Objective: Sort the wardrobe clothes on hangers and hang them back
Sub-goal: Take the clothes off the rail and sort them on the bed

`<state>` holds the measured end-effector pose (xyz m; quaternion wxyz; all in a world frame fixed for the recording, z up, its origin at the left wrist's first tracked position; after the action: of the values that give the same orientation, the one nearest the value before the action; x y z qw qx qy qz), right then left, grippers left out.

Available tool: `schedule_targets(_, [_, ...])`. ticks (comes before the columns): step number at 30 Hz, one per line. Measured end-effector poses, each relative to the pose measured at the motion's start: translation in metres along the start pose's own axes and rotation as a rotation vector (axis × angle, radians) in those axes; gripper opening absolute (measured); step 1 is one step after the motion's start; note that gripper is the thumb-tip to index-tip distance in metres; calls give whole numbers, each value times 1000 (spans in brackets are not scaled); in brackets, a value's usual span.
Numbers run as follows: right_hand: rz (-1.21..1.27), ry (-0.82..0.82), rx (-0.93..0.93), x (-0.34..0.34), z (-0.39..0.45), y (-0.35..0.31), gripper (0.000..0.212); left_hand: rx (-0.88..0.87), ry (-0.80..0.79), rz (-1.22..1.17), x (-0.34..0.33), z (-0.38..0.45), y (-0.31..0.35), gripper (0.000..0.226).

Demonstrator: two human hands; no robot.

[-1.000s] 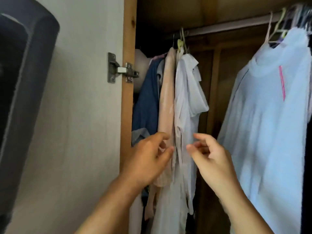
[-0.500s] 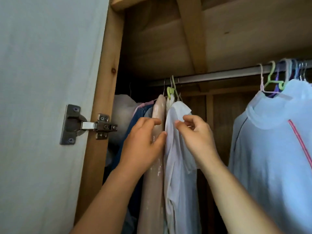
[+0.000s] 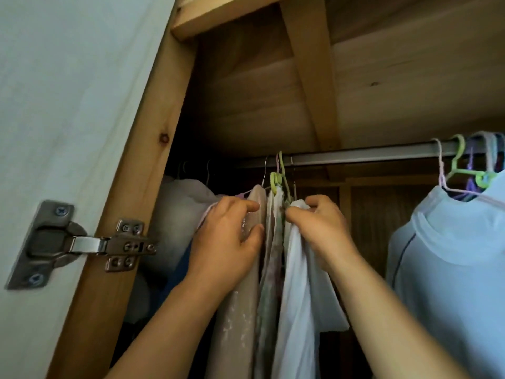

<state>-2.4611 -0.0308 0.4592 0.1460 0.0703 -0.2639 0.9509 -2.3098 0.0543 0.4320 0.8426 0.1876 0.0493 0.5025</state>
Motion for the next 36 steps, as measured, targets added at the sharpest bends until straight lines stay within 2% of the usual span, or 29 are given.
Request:
schedule_targets(3, [-92, 20, -24, 17, 4, 3, 13, -35, -1, -26, -6, 0, 7, 28])
schedule_targets(5, [-181, 16, -21, 21, 6, 3, 20, -42, -2, -30, -10, -1, 11, 29])
schedule_targets(7, [-254, 22, -19, 24, 8, 3, 14, -41, -22, -21, -16, -1, 12, 32])
schedule_targets(12, [-303, 70, 0, 27, 11, 8, 24, -32, -57, -14, -27, -2, 11, 38])
schedule_targets(14, [-266, 96, 15, 26, 11, 8, 13, -42, -59, 5, -29, -2, 12, 39])
schedule_targets(16, [-172, 134, 7, 24, 9, 11, 33, -57, -56, 11, -30, -2, 13, 41])
schedule_targets(22, [-26, 156, 15, 25, 1, 15, 41, -61, -35, -40, -30, -3, 13, 42])
schedule_targets(36, [-73, 157, 77, 72, -22, -16, 36, -37, -40, -165, -29, -5, 16, 35])
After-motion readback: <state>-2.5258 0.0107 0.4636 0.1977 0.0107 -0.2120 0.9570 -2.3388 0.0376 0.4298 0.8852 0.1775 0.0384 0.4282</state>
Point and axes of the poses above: each hand's wrist, its own z-axis towards the middle knuckle, its own x-axis out of the back of the hand, y = z × x, the point moved 8 cm from there along z, towards the middle knuckle, and after that the axes turned 11 degrees about x, right-handed, at the moved point
